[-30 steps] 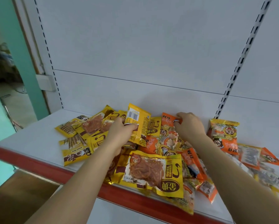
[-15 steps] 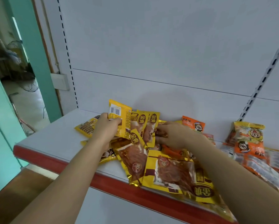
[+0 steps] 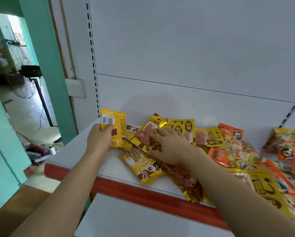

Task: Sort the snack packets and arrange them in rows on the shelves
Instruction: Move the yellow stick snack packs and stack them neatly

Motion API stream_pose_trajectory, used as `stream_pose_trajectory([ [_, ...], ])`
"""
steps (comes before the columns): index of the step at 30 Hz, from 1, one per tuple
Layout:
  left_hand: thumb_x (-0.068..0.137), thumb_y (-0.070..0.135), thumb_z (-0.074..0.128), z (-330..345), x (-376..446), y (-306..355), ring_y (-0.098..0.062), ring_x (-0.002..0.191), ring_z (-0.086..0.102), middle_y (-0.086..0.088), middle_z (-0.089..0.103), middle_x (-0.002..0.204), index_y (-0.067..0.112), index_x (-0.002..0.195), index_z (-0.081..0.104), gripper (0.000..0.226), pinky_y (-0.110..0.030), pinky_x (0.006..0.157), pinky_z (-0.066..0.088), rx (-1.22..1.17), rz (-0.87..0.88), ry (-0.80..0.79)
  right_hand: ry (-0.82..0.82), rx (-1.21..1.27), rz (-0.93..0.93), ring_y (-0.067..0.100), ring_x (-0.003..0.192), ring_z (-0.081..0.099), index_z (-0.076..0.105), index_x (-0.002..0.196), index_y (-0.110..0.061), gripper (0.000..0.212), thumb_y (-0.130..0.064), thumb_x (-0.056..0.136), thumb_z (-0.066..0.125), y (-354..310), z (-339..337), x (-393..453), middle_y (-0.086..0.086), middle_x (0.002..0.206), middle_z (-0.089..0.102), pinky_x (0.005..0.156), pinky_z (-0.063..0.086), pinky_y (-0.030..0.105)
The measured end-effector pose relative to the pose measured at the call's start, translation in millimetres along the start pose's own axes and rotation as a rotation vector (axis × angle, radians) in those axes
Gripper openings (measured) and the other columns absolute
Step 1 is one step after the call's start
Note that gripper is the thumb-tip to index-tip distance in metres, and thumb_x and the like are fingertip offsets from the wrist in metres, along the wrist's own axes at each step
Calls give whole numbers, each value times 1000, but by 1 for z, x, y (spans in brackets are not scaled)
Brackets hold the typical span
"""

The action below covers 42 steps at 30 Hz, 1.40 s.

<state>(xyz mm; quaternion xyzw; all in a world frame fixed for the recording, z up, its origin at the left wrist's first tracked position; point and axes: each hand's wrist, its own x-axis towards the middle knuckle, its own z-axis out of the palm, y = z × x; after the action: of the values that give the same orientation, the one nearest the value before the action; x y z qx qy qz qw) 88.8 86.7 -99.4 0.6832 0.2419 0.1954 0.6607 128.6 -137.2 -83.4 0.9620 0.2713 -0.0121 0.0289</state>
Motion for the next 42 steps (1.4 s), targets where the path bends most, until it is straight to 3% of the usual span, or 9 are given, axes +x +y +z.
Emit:
stream_pose_trajectory([
  [8, 104, 24, 56, -19, 12, -8, -24, 76, 67, -9, 71, 97, 12, 106, 62, 13, -30, 60, 46, -36, -25, -16, 134, -6, 51, 31, 145, 29, 47, 145, -27, 47, -30, 99, 46, -2, -5, 13, 4, 154, 39, 116, 30, 51],
  [10, 102, 23, 58, -21, 13, -10, -31, 83, 69, -16, 73, 104, 12, 101, 64, 13, -33, 64, 49, -54, -34, -32, 271, 106, -41, 24, 126, 51, 69, 119, -23, 33, -38, 98, 48, -22, -16, 9, 0, 126, 62, 96, 49, 43],
  [13, 100, 19, 61, -21, 15, -12, -40, 95, 73, -20, 74, 108, 8, 106, 68, 14, -38, 66, 52, -62, -40, -68, 92, 4, -12, 19, 89, 61, 71, 91, -22, 67, -81, 85, 38, -56, -25, -7, -4, 90, 66, 66, 49, 34],
  [19, 101, 19, 61, -17, 9, -12, -34, 96, 74, -14, 73, 110, 11, 110, 64, 12, -54, 82, 60, -67, -33, -122, -138, 21, 85, 29, 110, 60, 41, 139, -16, 88, -75, 77, 60, -69, -23, -19, 5, 118, 63, 86, 53, 41],
  [23, 102, 21, 59, -24, 10, -8, -20, 93, 70, -4, 71, 105, 18, 114, 60, 12, -43, 83, 56, 2, 71, -42, -127, 270, 128, 20, 98, 60, 39, 137, -20, 81, -72, 78, 61, -55, -38, -29, -1, 105, 63, 79, 53, 37],
  [27, 101, 22, 60, -25, 4, -4, -19, 95, 72, -4, 74, 105, 22, 108, 62, 7, -47, 88, 56, -78, 81, -43, 107, 599, 142, 1, 76, 55, 50, 104, -27, 55, -72, 77, 66, -59, -55, -33, -14, 87, 55, 54, 37, 20],
  [30, 104, 34, 57, -15, -14, 0, -24, 98, 74, -4, 76, 103, 23, 108, 65, 14, -55, 88, 60, -172, 111, -73, 380, 628, 180, 18, 93, 55, 53, 104, -22, 64, -80, 77, 56, -79, -44, -15, -1, 103, 56, 68, 39, 28],
  [35, 100, 65, 45, -10, -31, 7, -27, 101, 77, -8, 77, 114, 19, 128, 64, 58, -50, 83, 63, -343, -11, -235, 598, 528, -7, 34, 92, 60, 64, 106, -10, 37, -40, 105, 42, -100, -21, 8, 13, 100, 65, 73, 38, 37],
  [42, 91, 62, 66, -34, -20, 5, -24, 93, 78, -4, 79, 106, 22, 125, 63, 52, -44, 72, 63, -259, 13, -184, 476, 478, -117, 39, 89, 62, 61, 115, -9, 26, -7, 93, 46, -106, 8, 30, 15, 100, 65, 69, 49, 43],
])
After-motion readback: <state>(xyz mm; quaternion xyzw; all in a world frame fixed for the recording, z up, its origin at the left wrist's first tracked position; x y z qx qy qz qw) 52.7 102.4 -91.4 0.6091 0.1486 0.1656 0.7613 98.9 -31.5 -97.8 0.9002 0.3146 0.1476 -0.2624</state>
